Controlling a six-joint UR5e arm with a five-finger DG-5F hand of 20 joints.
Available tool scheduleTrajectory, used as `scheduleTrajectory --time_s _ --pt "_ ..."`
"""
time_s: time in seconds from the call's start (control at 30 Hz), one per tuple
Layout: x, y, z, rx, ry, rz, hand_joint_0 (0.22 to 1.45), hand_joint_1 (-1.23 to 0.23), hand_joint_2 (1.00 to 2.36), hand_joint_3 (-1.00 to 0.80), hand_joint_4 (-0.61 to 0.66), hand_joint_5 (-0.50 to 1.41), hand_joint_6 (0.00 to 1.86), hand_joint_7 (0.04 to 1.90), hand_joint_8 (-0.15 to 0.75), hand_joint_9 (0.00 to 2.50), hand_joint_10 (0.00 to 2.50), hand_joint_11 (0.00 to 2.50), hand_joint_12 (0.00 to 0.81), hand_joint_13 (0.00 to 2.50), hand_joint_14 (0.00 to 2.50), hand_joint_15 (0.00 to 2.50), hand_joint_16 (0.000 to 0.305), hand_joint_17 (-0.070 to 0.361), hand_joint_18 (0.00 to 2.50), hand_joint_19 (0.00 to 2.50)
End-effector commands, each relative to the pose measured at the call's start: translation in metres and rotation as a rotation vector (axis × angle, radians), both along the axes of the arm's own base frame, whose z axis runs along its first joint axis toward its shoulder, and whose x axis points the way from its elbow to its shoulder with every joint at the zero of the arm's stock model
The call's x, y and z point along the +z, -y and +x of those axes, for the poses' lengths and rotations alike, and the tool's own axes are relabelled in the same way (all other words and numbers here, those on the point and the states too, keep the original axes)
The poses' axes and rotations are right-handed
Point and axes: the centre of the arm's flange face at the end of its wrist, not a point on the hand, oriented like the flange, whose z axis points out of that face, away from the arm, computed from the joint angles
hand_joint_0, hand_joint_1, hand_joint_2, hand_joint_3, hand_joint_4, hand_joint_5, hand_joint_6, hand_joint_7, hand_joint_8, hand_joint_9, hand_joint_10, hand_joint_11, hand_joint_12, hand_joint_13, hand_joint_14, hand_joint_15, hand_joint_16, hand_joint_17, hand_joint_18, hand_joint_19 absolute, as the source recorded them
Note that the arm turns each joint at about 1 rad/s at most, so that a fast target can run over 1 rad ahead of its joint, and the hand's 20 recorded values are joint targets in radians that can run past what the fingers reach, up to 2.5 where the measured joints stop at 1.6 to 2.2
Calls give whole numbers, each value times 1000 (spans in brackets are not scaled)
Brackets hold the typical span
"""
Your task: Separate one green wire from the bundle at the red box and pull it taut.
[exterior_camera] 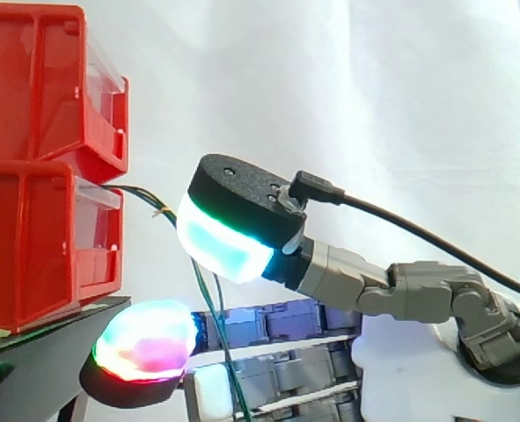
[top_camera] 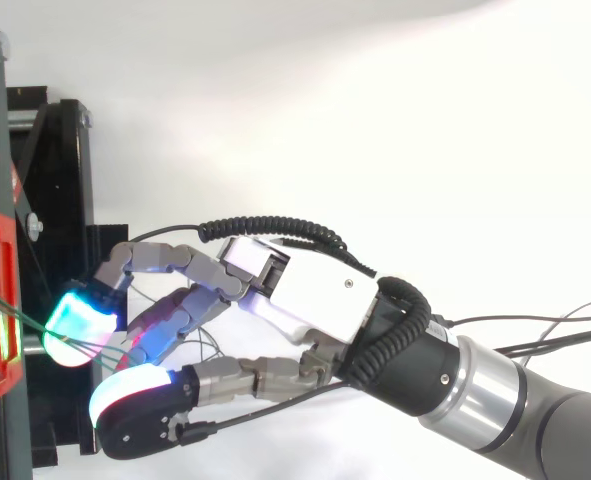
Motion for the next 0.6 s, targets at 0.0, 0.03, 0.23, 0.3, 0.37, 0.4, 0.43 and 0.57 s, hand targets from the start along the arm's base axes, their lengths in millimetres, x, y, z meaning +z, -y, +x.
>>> scheduleTrajectory --time_s 0.0,0.03,0.23,0.3,0.37,0.4,0.43,0.57 --pt "0 -1 0 2 -1 4 579 -689 1000 -500 114 -171 501 1123 257 1230 21 899 379 1090 19 495 51 115 790 443" --pt "1 0 0 1 1 7 578 -680 1000 -500 115 -167 502 1128 263 1246 21 902 380 1091 20 489 51 115 790 446" --pt "16 1 -4 4 -1 28 563 -579 1000 -500 113 -151 501 1178 255 1306 22 945 380 1124 19 500 51 115 813 450" --pt "25 2 -7 7 -17 24 561 -569 1000 -500 114 -150 501 1188 258 1307 23 959 383 1126 20 493 51 115 815 457" --pt "34 3 -11 8 -38 17 562 -563 1000 -500 109 -143 500 1222 255 1323 23 976 381 1130 20 504 51 115 822 456" --pt "37 4 -12 7 -40 18 563 -563 1000 -500 111 -142 500 1228 257 1324 22 965 384 1131 19 505 51 115 823 457" --pt "37 4 -12 4 -46 16 565 -566 1000 -500 107 -139 500 1249 260 1327 22 966 381 1132 19 503 51 114 823 457" --pt "46 5 -15 4 -58 10 582 -571 1000 -493 106 -142 560 1189 255 1335 21 962 381 1131 22 502 50 113 821 460"
